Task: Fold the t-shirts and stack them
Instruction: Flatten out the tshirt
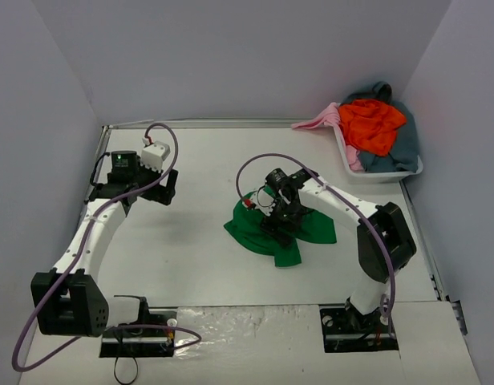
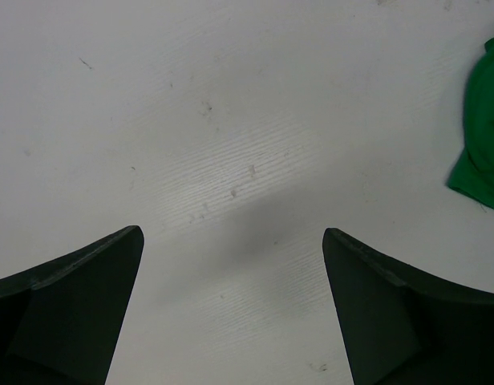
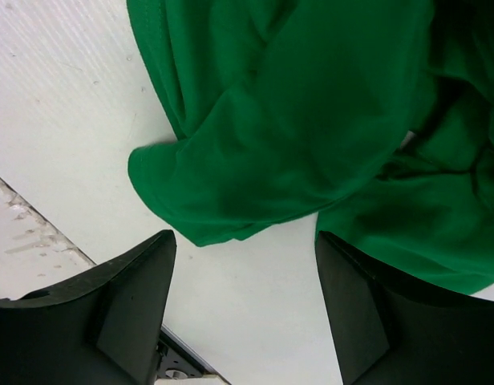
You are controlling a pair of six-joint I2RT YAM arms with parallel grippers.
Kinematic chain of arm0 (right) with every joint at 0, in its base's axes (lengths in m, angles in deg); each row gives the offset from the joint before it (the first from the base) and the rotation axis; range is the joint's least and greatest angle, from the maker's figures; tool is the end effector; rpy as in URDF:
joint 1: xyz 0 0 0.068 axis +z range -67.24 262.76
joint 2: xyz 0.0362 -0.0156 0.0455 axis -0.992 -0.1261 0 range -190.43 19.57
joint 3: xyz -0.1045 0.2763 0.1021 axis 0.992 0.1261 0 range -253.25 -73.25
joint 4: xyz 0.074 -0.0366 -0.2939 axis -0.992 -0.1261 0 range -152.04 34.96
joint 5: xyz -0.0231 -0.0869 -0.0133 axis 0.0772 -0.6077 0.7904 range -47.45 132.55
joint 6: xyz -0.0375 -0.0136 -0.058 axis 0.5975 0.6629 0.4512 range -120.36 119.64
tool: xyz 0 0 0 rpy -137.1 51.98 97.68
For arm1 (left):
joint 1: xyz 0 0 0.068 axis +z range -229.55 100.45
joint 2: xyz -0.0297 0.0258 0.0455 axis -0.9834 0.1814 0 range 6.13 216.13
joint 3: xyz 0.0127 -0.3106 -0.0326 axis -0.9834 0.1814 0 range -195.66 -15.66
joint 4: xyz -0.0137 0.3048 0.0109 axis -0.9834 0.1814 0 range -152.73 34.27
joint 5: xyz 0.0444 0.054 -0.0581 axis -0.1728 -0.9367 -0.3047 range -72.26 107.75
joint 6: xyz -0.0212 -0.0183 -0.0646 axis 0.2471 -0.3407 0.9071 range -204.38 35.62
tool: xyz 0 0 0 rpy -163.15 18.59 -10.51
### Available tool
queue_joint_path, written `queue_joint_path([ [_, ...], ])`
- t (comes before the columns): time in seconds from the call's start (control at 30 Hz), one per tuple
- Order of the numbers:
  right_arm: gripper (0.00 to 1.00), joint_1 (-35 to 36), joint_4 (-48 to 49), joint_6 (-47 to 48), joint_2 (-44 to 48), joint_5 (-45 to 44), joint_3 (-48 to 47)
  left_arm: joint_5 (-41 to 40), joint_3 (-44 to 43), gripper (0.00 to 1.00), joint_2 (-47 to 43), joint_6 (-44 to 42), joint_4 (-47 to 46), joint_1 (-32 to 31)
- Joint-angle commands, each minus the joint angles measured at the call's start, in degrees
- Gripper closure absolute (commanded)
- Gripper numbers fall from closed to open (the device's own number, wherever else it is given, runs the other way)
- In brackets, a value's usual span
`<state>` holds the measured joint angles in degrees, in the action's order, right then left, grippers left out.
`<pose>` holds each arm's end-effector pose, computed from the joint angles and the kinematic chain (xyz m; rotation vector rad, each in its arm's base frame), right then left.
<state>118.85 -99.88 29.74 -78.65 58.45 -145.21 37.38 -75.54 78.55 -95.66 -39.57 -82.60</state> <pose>0.3085 0.2445 0.2178 -1.5826 2.3088 0.4145 0.3279 -0.0369 0.3246 0.4594 2.1180 -0.2930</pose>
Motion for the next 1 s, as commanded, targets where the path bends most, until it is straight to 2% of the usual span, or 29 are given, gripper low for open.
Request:
queue_joint_path([
  [0.0,0.34,1.1,-1.9,0.4,-2.6,-0.9,0.1,-0.5,-0.5,0.06,-1.1,-1.6,0.8,0.2],
  [0.33,0.34,1.9,-0.6,-1.5,-7.3,-3.9,1.0,-0.4,2.9,0.06,-4.1,-3.4,1.8,0.1],
  [0.4,0.37,2.1,-0.4,-1.6,-8.3,-4.4,1.6,0.0,3.0,0.06,-4.6,-3.5,2.1,0.2],
  [0.43,0.41,2.2,-0.1,-1.7,-8.7,-4.6,1.8,0.0,3.1,0.06,-5.1,-3.6,2.4,0.2],
  [0.53,0.66,3.1,0.4,-1.6,-10.7,-4.4,1.7,0.4,2.9,0.06,-6.0,-3.8,3.0,0.2],
  [0.57,0.81,3.5,0.4,-1.5,-12.0,-4.3,0.9,0.4,2.9,0.06,-6.2,-3.8,3.2,0.2],
  [0.67,1.00,5.3,0.1,-1.4,-14.2,-4.3,-1.9,0.2,2.8,0.06,-7.0,-4.2,4.1,0.2],
  [0.77,1.00,7.4,-0.9,-0.1,-17.0,-4.1,-5.2,-0.8,3.1,0.06,-8.3,-4.5,5.0,0.2],
  [0.97,1.00,9.2,-2.8,2.5,-23.1,-5.0,-18.6,-6.4,3.6,0.06,-12.1,-5.1,5.5,0.1],
])
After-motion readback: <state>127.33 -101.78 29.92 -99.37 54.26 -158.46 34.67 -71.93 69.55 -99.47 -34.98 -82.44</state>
